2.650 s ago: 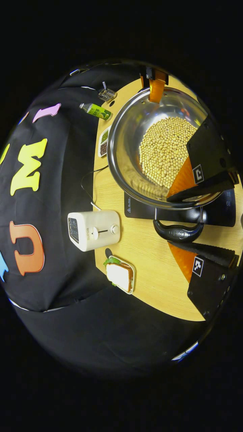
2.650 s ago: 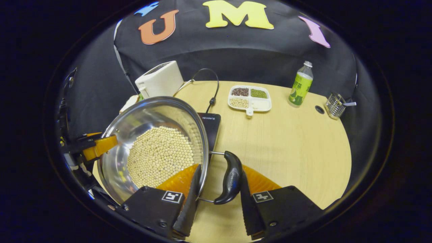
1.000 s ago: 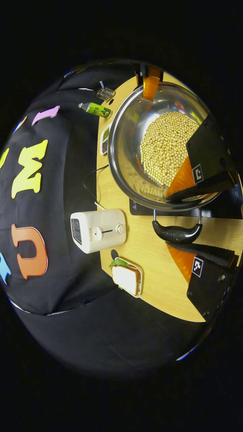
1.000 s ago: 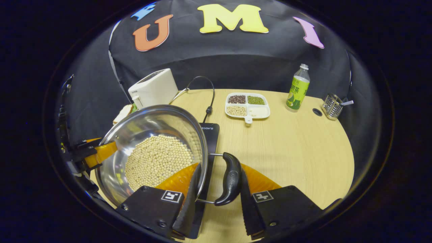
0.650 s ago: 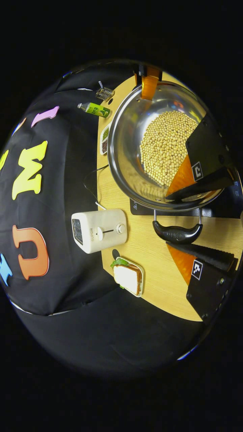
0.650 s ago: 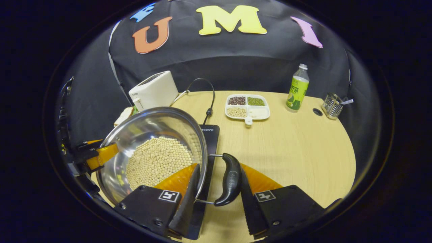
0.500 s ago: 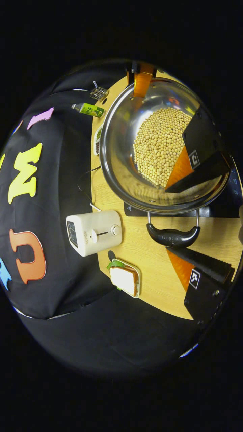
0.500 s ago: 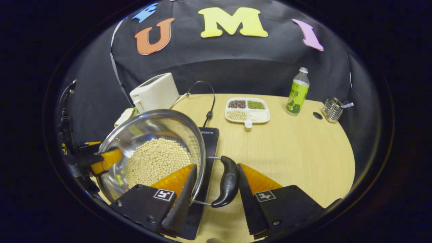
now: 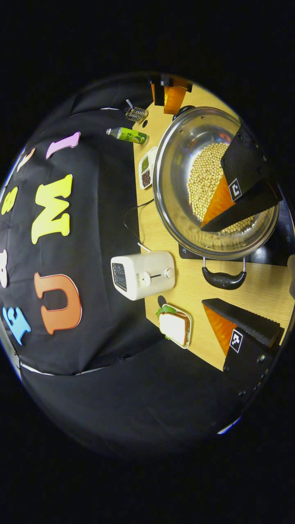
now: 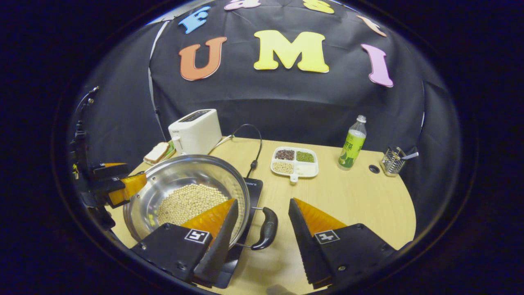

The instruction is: First push the handle of the pot to place it horizontally, then grasp the pot with both hands and set it on the induction cooktop.

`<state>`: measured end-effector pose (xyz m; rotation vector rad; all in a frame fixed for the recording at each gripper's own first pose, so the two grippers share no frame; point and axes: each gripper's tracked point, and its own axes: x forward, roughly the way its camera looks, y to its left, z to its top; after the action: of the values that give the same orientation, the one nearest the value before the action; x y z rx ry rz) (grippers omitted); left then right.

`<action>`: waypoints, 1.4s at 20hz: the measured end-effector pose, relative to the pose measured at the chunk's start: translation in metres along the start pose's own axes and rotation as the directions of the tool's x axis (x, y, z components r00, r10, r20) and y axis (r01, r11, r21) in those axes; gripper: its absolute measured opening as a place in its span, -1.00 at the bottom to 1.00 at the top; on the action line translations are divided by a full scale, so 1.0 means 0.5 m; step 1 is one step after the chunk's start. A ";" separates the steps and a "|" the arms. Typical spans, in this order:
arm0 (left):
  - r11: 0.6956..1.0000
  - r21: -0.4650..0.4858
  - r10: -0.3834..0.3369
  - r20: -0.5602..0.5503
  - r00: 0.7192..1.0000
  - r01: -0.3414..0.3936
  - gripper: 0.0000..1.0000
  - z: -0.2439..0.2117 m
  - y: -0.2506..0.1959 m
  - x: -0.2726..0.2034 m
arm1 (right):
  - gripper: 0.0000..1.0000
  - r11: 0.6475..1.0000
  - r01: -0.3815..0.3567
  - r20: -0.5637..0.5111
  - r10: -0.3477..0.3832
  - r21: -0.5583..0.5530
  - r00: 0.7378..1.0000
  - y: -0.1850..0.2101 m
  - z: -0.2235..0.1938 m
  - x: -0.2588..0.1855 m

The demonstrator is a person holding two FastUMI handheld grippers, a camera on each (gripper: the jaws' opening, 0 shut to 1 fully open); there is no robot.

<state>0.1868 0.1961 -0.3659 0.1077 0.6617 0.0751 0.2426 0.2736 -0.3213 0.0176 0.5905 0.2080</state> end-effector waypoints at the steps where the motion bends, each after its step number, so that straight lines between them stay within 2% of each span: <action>1: 1.000 0.005 0.008 0.010 1.000 -0.008 0.94 0.012 -0.001 -0.013 | 0.59 1.000 -0.006 0.007 0.006 0.001 1.000 0.000 0.006 -0.014; 5: 0.999 -0.016 0.029 0.081 0.996 -0.028 0.94 0.080 -0.014 -0.097 | 0.59 1.000 -0.002 0.062 0.002 0.000 0.998 -0.032 0.036 -0.095; 10: 0.999 -0.041 0.035 0.191 0.981 -0.027 0.94 0.173 -0.062 -0.249 | 0.58 1.000 0.022 0.166 -0.022 0.005 0.986 -0.101 0.086 -0.248; 15: 0.999 -0.024 0.035 0.304 0.952 -0.029 0.94 0.247 -0.148 -0.401 | 0.58 0.997 0.067 0.293 -0.054 -0.033 0.954 -0.196 0.139 -0.416; 19: 0.999 -0.038 -0.005 0.381 0.925 0.021 0.93 0.303 -0.267 -0.534 | 0.59 0.997 0.072 0.374 -0.062 -0.014 0.926 -0.267 0.165 -0.535; 20: 0.999 -0.041 -0.015 0.393 0.919 0.034 0.93 0.310 -0.298 -0.559 | 0.63 0.998 0.068 0.389 -0.058 -0.013 0.920 -0.289 0.170 -0.570; 22: 0.999 -0.035 -0.019 0.418 0.908 0.037 0.93 0.332 -0.351 -0.612 | 1.00 0.998 0.058 0.408 -0.050 -0.007 0.912 -0.331 0.177 -0.612; 28: 0.999 -0.035 -0.015 0.505 0.863 0.038 0.92 0.378 -0.499 -0.779 | 1.00 0.997 0.058 0.472 -0.078 0.057 0.878 -0.495 0.172 -0.772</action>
<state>0.0058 -0.1059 -0.0115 0.0714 0.1328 0.0316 0.0243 -0.0419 -0.0559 0.0856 0.1030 0.1151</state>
